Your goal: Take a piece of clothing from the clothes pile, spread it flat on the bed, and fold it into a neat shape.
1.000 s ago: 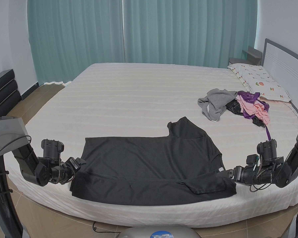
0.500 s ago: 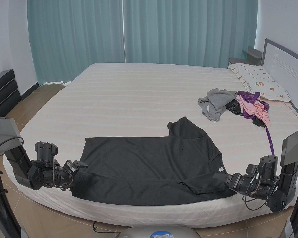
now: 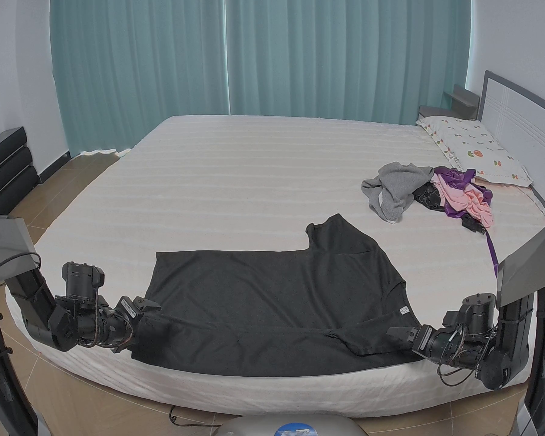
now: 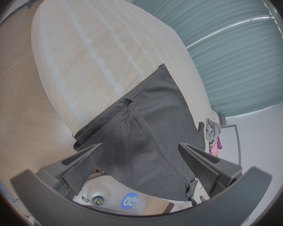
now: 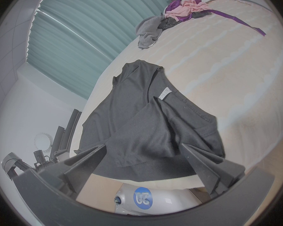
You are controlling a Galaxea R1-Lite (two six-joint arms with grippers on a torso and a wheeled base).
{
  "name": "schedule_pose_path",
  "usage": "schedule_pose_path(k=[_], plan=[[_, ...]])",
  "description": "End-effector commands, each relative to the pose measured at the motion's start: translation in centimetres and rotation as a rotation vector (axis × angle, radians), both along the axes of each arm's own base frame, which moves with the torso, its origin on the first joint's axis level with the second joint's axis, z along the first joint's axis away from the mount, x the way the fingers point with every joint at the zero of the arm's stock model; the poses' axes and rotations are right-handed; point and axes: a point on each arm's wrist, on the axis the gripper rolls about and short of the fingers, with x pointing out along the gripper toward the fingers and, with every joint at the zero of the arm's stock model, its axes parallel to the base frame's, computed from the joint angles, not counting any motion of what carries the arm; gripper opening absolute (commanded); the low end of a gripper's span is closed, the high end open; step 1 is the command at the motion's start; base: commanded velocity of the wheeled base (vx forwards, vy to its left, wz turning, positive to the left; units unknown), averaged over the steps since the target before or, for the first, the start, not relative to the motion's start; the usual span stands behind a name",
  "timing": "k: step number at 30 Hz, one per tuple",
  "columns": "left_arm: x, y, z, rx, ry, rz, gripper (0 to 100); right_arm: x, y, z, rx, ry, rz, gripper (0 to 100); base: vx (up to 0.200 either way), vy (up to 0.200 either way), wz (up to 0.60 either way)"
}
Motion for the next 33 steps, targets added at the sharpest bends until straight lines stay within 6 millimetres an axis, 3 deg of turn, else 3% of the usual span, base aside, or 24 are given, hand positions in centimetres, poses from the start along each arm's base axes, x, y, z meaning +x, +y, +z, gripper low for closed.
schedule_pose_path(k=[1, 11, 27, 28, 33], plan=[[0.0, 0.0, 0.0, 0.000, 0.000, 0.000, 100, 0.3, 0.4, -0.3, 0.006, -0.010, 0.010, 100, 0.000, 0.000, 0.00], [-0.1, 0.0, -0.1, 0.002, 0.002, -0.003, 100, 0.4, 2.1, -1.1, 0.005, 0.012, -0.017, 100, 0.000, 0.000, 0.00], [-0.1, 0.0, -0.1, 0.003, 0.005, -0.005, 100, 0.9, 3.1, -1.3, 0.016, 0.007, -0.156, 100, 0.000, 0.000, 0.00], [-0.1, 0.0, -0.1, 0.003, 0.005, -0.005, 100, 0.9, 3.1, -1.3, 0.016, 0.007, -0.156, 0, 0.000, 0.000, 0.00], [-0.1, 0.0, -0.1, 0.005, 0.005, -0.004, 100, 0.8, 3.2, -1.0, 0.004, -0.007, -0.185, 0, 0.000, 0.000, 0.00]])
